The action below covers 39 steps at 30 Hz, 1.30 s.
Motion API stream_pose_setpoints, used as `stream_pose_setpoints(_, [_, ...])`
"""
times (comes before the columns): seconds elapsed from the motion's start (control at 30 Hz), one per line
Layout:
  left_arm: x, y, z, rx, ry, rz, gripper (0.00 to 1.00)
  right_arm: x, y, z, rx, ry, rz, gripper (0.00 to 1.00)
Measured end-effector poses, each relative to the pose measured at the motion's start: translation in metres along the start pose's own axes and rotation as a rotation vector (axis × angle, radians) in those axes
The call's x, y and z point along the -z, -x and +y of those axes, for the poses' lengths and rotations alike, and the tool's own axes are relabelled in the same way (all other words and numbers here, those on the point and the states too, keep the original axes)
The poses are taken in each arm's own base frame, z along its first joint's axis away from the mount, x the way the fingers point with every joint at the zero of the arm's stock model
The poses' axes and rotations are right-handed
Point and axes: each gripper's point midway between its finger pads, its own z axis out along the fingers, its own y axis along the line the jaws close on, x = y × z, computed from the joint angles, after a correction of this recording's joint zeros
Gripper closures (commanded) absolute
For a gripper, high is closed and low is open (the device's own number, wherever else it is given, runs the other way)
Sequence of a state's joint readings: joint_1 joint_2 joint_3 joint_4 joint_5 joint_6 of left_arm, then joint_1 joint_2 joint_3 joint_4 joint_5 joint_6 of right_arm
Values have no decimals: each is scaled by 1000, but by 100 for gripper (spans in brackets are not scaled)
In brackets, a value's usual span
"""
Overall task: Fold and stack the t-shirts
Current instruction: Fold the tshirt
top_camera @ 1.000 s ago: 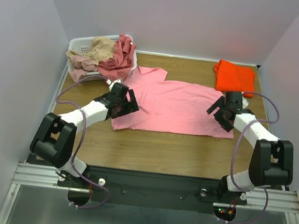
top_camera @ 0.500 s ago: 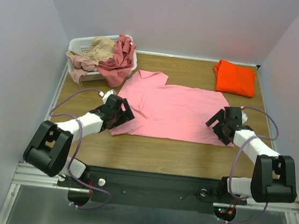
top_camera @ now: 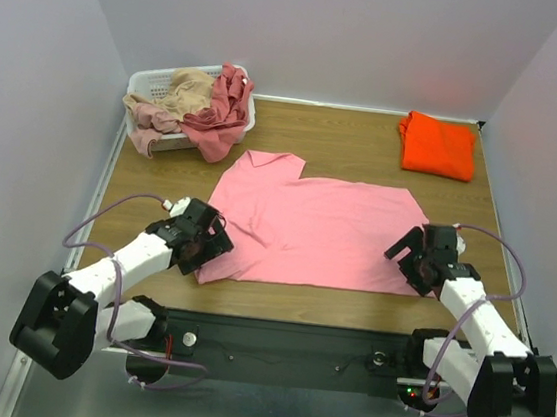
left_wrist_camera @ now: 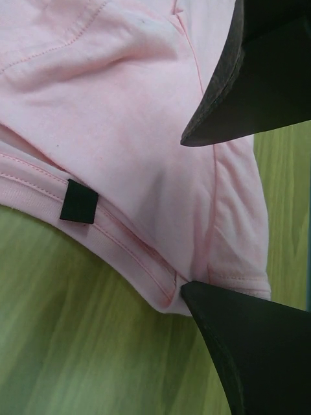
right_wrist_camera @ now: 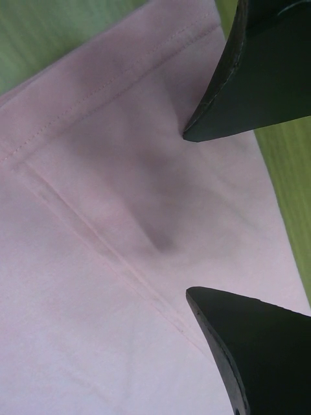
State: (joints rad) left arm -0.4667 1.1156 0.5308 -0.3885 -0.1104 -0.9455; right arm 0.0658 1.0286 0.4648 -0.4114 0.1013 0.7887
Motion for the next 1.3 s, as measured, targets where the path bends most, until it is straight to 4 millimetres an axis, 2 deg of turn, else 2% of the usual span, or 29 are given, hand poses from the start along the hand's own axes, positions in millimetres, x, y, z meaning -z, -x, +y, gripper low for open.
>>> stream_pose_setpoints(0.13, [12, -8, 10, 29, 11, 18, 2, 14, -11, -9, -12, 4, 20, 0])
stream_pose_setpoints(0.2, [19, -8, 12, 38, 6, 12, 1, 20, -9, -7, -16, 16, 12, 0])
stream_pose_setpoints(0.3, [40, 1, 10, 45, -2, -18, 2, 27, -2, 0, -15, 18, 10, 0])
stream_pose_setpoints(0.33, [52, 11, 1, 52, -28, -46, 1, 30, 2, 3, -13, 22, 5, 0])
stream_pose_setpoints(0.43, [86, 47, -35, 57, -121, -139, 1, 42, 33, 28, -9, 56, -56, 0])
stream_pose_setpoints(0.53, [108, 80, -74, 39, -209, -219, 2, 53, 64, 49, 2, 74, -127, 0])
stream_pose_setpoints(0.63, [104, 102, -109, -32, -236, -248, 2, 56, 83, 62, 12, 74, -161, 0])
stream_pose_setpoints(0.7, [89, 117, -140, -97, -257, -266, 2, 53, 89, 66, 16, 62, -165, 0])
stream_pose_setpoints(0.87, [15, 138, -202, -294, -201, -253, 2, 37, 91, 63, 45, 3, -139, 0])
stream_pose_setpoints(1.03, [-28, 174, -262, -464, -189, -323, 3, 23, 86, 58, 75, -39, -105, 0])
stream_pose_setpoints(1.13, [-50, 190, -283, -576, -176, -364, 5, 19, 84, 56, 88, -52, -92, 0])
stream_pose_setpoints(1.3, [-83, 197, -289, -762, -132, -376, 7, 17, 82, 54, 102, -59, -85, 0])
